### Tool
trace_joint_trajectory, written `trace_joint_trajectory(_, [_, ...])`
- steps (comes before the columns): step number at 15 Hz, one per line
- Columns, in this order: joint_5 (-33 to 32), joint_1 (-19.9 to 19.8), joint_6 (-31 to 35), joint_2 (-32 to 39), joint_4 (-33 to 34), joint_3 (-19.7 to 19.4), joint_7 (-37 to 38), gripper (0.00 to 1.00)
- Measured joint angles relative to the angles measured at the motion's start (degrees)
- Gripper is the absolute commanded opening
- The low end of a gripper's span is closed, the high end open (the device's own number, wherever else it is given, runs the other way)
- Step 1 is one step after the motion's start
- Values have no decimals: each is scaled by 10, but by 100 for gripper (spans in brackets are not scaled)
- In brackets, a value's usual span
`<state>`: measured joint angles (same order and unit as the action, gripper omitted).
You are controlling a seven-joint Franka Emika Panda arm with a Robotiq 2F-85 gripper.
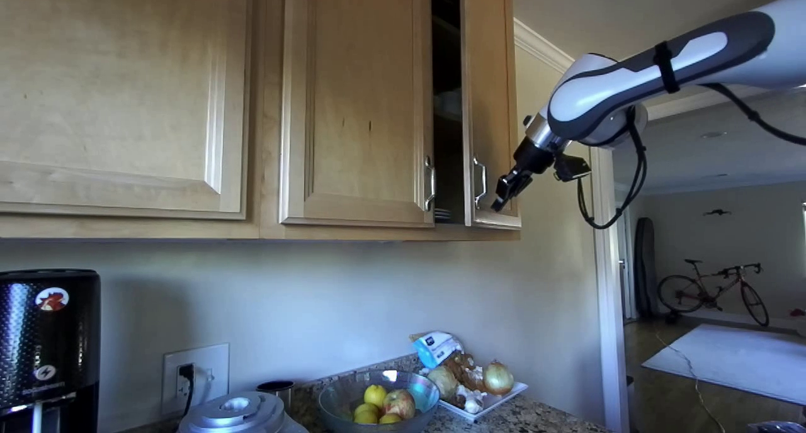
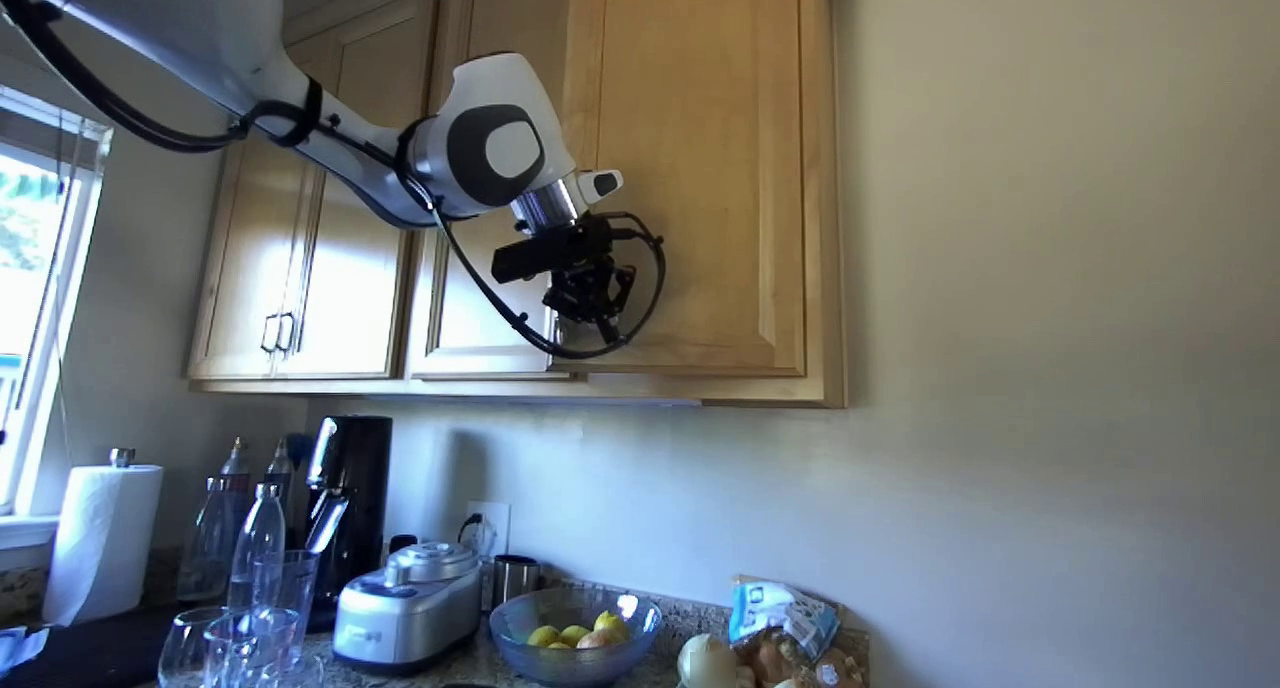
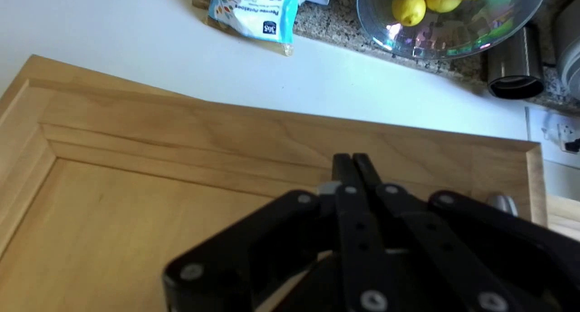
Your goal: Close the left and right cupboard doors
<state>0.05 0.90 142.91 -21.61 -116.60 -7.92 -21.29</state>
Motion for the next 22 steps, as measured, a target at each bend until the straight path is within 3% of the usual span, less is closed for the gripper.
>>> trace_joint_trajectory(8, [34, 9, 29, 69, 76, 2, -10, 6])
trace_joint_trajectory(9, [34, 9, 30, 74, 82, 3, -10, 31])
trace_joint_trajectory(13, [0, -6, -20, 67, 86, 3, -5, 51])
trace_joint_trajectory(19, [-35, -36, -270, -18, 71, 1, 7, 91])
trace_joint_trajectory(21, [-53, -45, -335, -32, 69, 2, 27, 100])
trace_joint_trajectory(22, [-62, -49, -358, -35, 67, 4, 38, 100])
